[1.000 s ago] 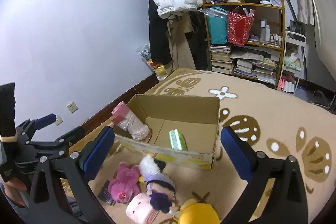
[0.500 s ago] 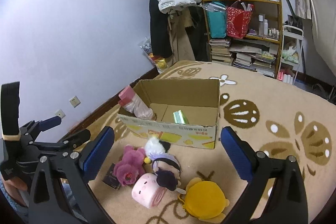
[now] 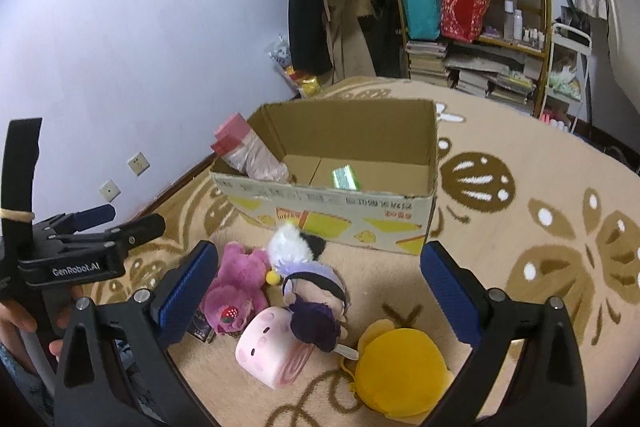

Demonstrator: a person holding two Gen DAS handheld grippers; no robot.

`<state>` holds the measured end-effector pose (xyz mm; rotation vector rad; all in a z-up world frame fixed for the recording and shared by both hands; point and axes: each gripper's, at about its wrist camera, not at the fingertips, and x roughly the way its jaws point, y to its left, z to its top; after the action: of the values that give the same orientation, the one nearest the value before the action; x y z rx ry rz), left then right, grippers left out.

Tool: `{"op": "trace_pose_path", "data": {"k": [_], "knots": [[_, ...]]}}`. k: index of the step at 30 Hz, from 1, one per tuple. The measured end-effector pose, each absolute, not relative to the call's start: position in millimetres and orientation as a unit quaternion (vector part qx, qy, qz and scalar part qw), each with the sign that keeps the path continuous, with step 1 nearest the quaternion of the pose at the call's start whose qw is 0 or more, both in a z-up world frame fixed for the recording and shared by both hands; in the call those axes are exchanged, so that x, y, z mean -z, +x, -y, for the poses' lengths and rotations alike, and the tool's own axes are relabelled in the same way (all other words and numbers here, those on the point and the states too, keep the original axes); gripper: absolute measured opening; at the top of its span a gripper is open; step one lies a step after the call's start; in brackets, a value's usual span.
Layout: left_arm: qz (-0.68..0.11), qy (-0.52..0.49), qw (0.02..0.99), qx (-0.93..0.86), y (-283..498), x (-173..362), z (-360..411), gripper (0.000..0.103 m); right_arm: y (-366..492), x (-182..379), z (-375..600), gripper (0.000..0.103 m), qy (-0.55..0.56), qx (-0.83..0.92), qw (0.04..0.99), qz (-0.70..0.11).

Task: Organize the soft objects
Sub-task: 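Withdraw both tools from the box back toward the pile, then grasp the pink plush bear with the left tool while the right tool grasps the chibi doll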

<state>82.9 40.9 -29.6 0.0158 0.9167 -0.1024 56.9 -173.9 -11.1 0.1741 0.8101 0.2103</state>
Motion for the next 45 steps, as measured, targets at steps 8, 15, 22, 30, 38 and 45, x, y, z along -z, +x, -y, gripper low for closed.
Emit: {"op": "trace_pose_path", "data": {"k": [8, 15, 22, 30, 38, 45], "knots": [[-0.440, 0.032, 0.897, 0.040, 86, 39, -27, 0.103, 65, 40, 170, 0.103, 0.089, -0.084, 0.898, -0.423], [-0.462, 0.029, 0.884, 0.061, 91, 53, -18, 0.103, 72, 60, 163, 0.101, 0.090, -0.094, 0.882, -0.452], [-0.491, 0.018, 0.868, 0.071, 101, 68, -13, 0.103, 79, 78, 158, 0.101, 0.091, -0.100, 0.869, -0.476], [-0.525, 0.022, 0.848, 0.074, 111, 85, -16, 0.103, 84, 93, 156, 0.101, 0.088, -0.097, 0.858, -0.496], [-0.556, 0.020, 0.828, 0.071, 116, 102, -16, 0.103, 89, 104, 153, 0.091, 0.074, -0.098, 0.848, -0.515], [-0.565, 0.027, 0.820, 0.086, 121, 111, -9, 0.099, 94, 116, 142, 0.078, 0.056, -0.104, 0.838, -0.532]]}}
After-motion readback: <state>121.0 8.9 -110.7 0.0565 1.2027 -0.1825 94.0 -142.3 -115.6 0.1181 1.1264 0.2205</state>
